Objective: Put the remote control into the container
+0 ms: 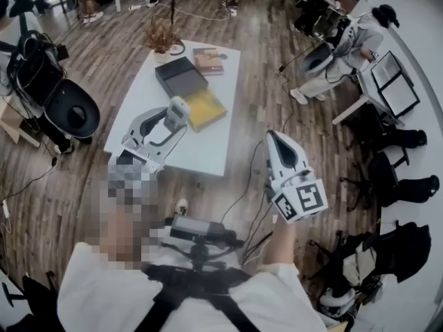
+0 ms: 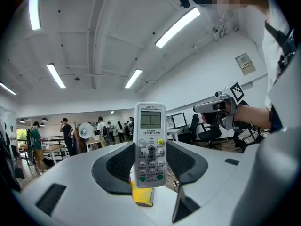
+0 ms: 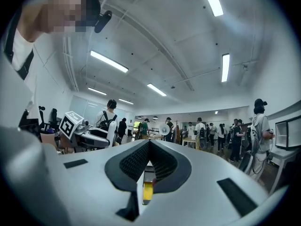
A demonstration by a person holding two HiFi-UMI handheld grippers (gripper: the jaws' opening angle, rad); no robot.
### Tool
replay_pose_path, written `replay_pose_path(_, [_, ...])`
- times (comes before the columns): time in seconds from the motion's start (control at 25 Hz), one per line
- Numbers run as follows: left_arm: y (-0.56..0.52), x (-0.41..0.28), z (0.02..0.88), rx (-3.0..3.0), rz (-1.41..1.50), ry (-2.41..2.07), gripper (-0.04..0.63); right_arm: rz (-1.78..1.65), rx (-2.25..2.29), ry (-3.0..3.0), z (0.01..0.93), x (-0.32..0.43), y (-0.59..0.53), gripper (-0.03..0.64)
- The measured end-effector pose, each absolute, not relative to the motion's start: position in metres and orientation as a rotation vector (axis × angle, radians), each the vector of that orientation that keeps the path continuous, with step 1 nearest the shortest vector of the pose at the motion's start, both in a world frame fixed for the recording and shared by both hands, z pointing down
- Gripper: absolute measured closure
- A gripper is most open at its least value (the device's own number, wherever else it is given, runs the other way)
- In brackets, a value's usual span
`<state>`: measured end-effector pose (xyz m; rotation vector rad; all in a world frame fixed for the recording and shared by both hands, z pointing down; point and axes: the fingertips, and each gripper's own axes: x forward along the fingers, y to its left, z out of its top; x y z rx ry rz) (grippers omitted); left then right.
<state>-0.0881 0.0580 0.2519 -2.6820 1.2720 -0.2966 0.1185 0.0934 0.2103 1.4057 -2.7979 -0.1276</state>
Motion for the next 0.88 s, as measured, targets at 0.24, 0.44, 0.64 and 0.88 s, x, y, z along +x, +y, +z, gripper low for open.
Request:
replay_pose_path(0.24, [0.000, -0.099, 0.246, -2.699, -0.237, 1.272, 0.365, -0.117, 1.431, -2.772, 0.210, 0.107, 0.039, 0.614])
replay_pose_path(0.44, [-0.031, -0.104, 0.252, -2.716, -0.257, 1.252, 0.365, -0.120, 1.444, -2.757, 0.210, 0.101, 0.010, 0.614])
replay_pose_path(0.64, [-0.055, -0.110, 0.260, -2.739, -0.249, 1.242, 0.365, -0.091, 1.482, -2.756, 0.215, 0.096, -0.013, 0.614])
replay_pose_path(0.88, [-0.073, -0.113, 0.260, -2.763, -0.211, 1.214, 0.365, -0.076, 1.462, -2.749, 0.219, 0.088, -0.031, 0.614])
